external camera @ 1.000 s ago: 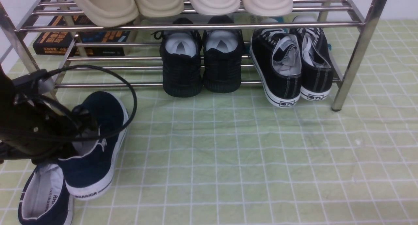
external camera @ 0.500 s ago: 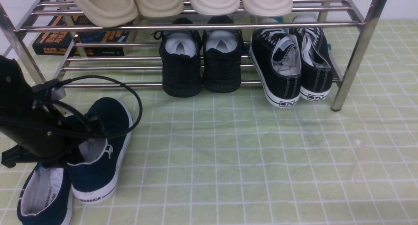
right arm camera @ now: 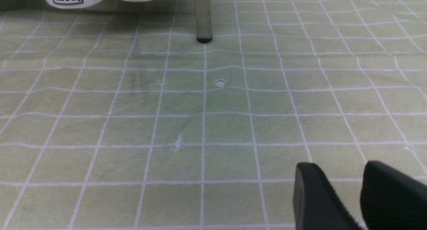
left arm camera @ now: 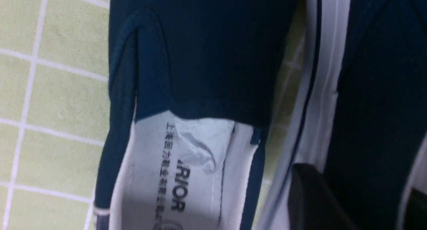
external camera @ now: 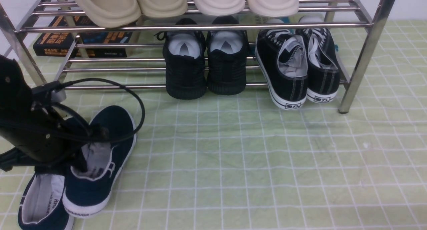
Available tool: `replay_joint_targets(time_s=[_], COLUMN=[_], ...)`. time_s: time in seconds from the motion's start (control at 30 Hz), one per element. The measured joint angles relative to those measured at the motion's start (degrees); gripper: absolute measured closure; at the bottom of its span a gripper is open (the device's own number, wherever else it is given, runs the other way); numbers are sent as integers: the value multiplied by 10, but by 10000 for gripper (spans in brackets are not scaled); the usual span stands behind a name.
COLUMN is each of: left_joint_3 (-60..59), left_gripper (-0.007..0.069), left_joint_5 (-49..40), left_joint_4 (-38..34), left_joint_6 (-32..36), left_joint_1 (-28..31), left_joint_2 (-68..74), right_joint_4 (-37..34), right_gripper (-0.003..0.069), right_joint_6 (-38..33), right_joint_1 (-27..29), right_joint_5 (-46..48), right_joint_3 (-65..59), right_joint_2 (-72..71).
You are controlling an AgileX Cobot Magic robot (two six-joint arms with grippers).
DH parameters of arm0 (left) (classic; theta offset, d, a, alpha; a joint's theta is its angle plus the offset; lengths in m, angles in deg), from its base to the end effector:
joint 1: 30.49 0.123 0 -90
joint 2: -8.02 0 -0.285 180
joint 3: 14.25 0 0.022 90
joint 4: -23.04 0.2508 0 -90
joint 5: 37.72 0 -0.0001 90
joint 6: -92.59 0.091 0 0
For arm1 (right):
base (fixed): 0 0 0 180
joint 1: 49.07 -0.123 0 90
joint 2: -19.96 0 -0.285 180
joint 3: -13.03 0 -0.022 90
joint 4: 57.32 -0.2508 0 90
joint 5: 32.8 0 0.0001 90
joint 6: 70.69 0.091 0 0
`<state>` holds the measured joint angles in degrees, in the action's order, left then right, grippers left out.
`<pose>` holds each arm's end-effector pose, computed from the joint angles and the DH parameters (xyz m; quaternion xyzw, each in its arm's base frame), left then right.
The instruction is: Take the shoes off the shelf with your hand from the green coffee tablecloth.
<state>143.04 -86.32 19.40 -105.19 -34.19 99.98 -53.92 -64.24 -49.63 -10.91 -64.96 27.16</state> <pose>0.2721 -0.0219 0.2361 -0.1384 0.9793 -0.0533 0.1379 0.0523 -0.0015 0.1749 0.0258 0.8037 0.0111 0.5944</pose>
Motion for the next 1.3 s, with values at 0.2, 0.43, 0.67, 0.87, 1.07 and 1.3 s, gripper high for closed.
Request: replay_joint_targets(time_s=[0.2,0.43,0.67,0.87,1.07,1.3], left_joint_3=[14,40,41,41,41,41], left_gripper=[202,175,542,616,515,316], left_joint_5=[-15,-52,-128,-100,-83,-25], left_joint_4=[-7,-16,-38,30,187,209], left_joint_6=[0,0,21,-91,-266,-295], left_joint_1=[0,0,-60,-184,-236,-237], left_joint_2=[-26,-82,-105,-85,-27,40], right_joint_4=[0,0,0,0,0,0], right_gripper=[421,421,421,421,421,421], right_joint_6=[0,0,0,0,0,0], right_joint_1=[0,0,1,1,1,1], right_joint_5=[0,0,0,0,0,0], right_joint_3=[0,0,0,0,0,0], right_joint_2=[0,0,0,0,0,0])
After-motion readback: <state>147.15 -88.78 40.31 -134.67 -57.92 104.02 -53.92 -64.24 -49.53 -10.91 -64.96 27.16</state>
